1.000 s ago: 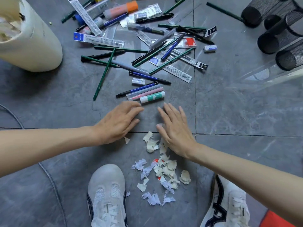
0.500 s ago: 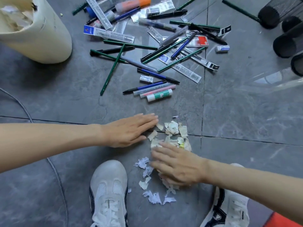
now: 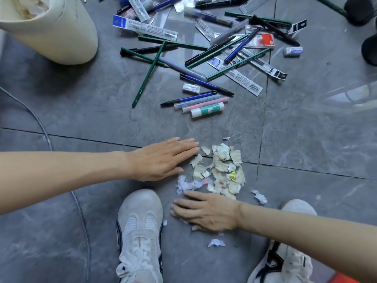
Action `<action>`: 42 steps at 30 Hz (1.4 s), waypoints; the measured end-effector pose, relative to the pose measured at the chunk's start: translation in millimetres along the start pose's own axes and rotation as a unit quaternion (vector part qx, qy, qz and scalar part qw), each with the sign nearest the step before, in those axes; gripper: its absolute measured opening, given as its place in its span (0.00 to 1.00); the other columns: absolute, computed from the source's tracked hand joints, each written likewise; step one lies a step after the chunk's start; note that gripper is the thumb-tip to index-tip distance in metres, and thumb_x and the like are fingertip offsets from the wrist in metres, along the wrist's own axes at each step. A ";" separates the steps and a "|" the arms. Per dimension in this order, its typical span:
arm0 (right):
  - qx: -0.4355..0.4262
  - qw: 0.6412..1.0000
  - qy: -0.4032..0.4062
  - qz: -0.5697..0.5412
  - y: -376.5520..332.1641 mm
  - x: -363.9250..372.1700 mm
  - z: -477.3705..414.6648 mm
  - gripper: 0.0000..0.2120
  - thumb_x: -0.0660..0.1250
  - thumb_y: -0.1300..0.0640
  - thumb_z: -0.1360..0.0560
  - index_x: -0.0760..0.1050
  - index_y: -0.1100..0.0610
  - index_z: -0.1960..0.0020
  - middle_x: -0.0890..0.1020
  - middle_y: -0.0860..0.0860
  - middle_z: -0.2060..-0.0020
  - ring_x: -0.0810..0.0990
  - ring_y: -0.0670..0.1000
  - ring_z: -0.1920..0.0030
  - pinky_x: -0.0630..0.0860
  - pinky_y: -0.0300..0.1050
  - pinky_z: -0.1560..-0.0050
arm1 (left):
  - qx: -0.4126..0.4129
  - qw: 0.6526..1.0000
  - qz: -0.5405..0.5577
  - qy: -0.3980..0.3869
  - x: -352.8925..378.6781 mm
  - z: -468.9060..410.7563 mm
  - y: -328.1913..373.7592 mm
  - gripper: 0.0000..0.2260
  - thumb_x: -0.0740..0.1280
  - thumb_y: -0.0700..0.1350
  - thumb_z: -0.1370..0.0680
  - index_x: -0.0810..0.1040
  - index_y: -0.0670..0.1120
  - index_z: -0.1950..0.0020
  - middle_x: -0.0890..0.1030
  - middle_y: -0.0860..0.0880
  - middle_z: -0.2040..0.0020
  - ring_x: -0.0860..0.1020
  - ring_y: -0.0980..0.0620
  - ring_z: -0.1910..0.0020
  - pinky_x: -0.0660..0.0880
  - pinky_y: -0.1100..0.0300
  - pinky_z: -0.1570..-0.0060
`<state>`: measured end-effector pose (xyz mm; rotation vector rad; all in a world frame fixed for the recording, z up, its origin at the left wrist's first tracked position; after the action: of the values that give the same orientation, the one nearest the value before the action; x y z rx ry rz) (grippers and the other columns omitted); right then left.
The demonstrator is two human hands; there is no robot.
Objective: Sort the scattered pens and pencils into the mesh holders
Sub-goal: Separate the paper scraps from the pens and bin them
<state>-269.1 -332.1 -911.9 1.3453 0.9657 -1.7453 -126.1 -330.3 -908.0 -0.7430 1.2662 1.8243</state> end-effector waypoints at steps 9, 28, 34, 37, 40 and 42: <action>-0.038 0.994 0.094 -0.030 -22.0 -18.5 -3.0 0.21 0.50 0.49 0.19 0.67 0.57 0.31 0.74 0.55 0.37 0.71 0.55 0.36 0.56 0.51 0.29 | 0.012 1.000 -0.009 0.004 3.8 -1.5 3.8 0.27 0.44 0.56 0.19 0.45 0.47 0.23 0.48 0.50 0.22 0.40 0.57 0.24 0.41 0.57 0.26; 0.300 0.932 0.141 -0.146 16.9 -30.6 -33.4 0.18 0.70 0.44 0.35 0.73 0.57 0.56 0.74 0.53 0.57 0.67 0.54 0.55 0.61 0.48 0.48 | -0.001 0.999 -0.009 0.036 -5.1 3.3 9.9 0.27 0.46 0.56 0.19 0.50 0.45 0.23 0.52 0.48 0.23 0.45 0.55 0.24 0.45 0.55 0.27; 0.324 0.912 0.207 -0.142 37.2 -37.1 -30.0 0.07 0.65 0.55 0.28 0.73 0.58 0.61 0.75 0.54 0.61 0.68 0.56 0.56 0.63 0.49 0.50 | -0.029 0.998 0.002 0.049 -7.4 11.6 13.6 0.27 0.45 0.57 0.19 0.52 0.45 0.23 0.54 0.47 0.23 0.46 0.55 0.24 0.47 0.55 0.27; 0.330 0.911 0.221 -0.111 61.8 -45.8 -21.5 0.05 0.67 0.57 0.30 0.73 0.58 0.61 0.74 0.54 0.63 0.67 0.55 0.57 0.63 0.49 0.51 | -0.081 0.994 0.050 0.061 -13.9 13.0 8.8 0.28 0.44 0.57 0.20 0.52 0.45 0.23 0.53 0.48 0.23 0.47 0.54 0.24 0.48 0.54 0.26; 0.298 0.926 0.212 -0.098 71.6 -49.9 -5.8 0.06 0.66 0.62 0.30 0.73 0.57 0.54 0.75 0.53 0.60 0.66 0.53 0.57 0.62 0.47 0.51 | -0.153 0.982 0.071 0.079 -29.3 12.2 -5.1 0.27 0.50 0.54 0.19 0.48 0.46 0.23 0.49 0.49 0.22 0.44 0.55 0.24 0.44 0.55 0.26; 0.268 0.936 0.203 -0.101 67.5 -51.2 7.6 0.08 0.63 0.60 0.27 0.70 0.56 0.48 0.76 0.54 0.55 0.68 0.54 0.55 0.62 0.48 0.49 | -0.154 0.984 0.056 0.068 -41.3 14.4 -8.2 0.27 0.52 0.51 0.19 0.47 0.46 0.23 0.48 0.49 0.22 0.43 0.55 0.24 0.42 0.57 0.26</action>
<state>-203.1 -365.1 -869.5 2.0818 0.8973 -2.0219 -97.8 -326.1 -873.9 -0.9956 1.1412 2.1204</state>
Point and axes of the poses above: each hand's wrist, its own z-axis away from the middle knuckle, its own x-axis out of the palm, y = z × x, the point moved 9 cm from there along -z, towards the middle knuckle
